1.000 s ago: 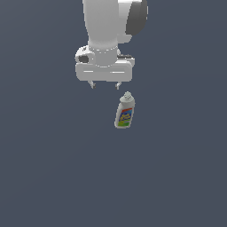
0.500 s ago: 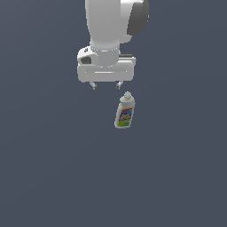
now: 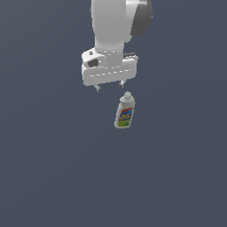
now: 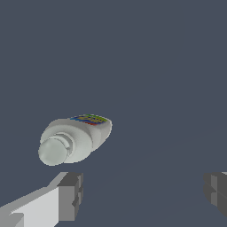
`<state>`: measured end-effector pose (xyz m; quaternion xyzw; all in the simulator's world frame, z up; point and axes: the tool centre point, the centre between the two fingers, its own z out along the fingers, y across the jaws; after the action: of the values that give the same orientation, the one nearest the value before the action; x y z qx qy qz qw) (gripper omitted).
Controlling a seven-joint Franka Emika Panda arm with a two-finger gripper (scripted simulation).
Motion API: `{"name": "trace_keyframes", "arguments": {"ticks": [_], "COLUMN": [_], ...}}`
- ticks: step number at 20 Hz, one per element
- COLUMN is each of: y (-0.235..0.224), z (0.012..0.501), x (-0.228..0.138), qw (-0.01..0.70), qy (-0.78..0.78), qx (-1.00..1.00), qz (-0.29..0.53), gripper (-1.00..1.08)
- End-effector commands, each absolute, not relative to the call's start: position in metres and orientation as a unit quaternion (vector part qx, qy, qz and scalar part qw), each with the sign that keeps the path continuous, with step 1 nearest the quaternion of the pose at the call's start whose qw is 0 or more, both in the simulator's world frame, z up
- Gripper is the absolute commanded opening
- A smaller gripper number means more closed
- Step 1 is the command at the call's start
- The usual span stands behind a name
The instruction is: Pick up the object and move it to a goal position.
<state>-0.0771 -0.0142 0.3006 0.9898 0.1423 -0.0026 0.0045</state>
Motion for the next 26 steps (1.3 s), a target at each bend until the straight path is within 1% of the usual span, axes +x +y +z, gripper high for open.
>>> {"name": "trace_keyframes", "arguments": {"ticks": [1,26], "y": [-0.01,0.034], "z": [0.299,0.288], "x": [-0.077,-0.083], "qw": [0.004,0.001], "qy": [0.178,0.511], "qx": [0.984,0.86], "qz": [-0.003,-0.001], "gripper": [1.0,1.0]}}
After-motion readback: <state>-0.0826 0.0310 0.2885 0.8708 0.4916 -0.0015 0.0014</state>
